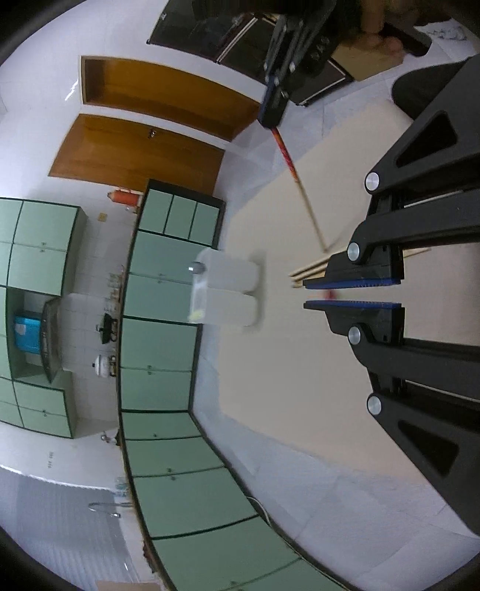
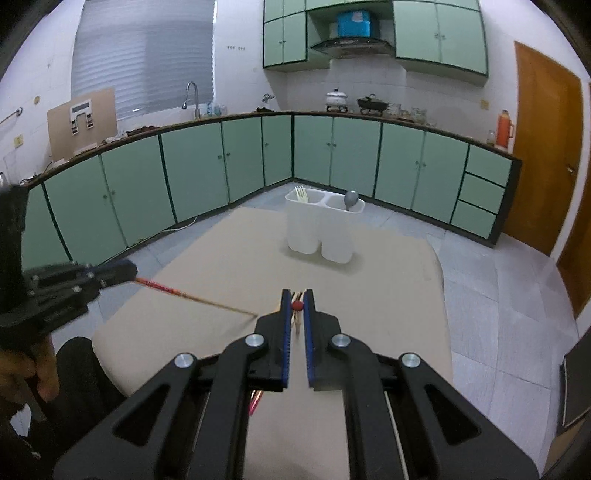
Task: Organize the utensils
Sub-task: 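Lift and carry both chopsticks over the white utensil holder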
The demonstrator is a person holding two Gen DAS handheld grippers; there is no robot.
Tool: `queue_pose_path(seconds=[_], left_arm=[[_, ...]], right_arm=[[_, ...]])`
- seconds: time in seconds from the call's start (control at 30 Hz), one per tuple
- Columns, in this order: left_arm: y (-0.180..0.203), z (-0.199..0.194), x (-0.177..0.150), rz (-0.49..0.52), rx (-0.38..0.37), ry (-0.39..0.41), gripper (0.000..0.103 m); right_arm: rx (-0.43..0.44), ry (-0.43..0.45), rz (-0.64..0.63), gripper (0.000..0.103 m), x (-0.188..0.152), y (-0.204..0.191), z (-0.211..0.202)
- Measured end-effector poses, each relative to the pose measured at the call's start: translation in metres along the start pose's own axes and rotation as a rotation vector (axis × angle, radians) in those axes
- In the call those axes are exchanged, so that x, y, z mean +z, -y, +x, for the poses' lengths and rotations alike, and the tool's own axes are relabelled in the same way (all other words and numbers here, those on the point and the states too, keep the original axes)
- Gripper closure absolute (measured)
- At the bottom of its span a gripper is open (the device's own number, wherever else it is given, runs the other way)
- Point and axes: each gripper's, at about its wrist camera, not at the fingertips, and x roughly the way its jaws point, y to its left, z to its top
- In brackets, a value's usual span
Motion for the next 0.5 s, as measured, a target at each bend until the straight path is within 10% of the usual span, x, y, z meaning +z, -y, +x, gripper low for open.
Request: queue_pose_path(seconds=[0.5], left_arm=[[-0.021,0.054,0.091,0.024,-0.081,-0.113,0.098]], right_arm=[[0.065,-0.153,-0.06,0.098,0.089,0.017,0.052]])
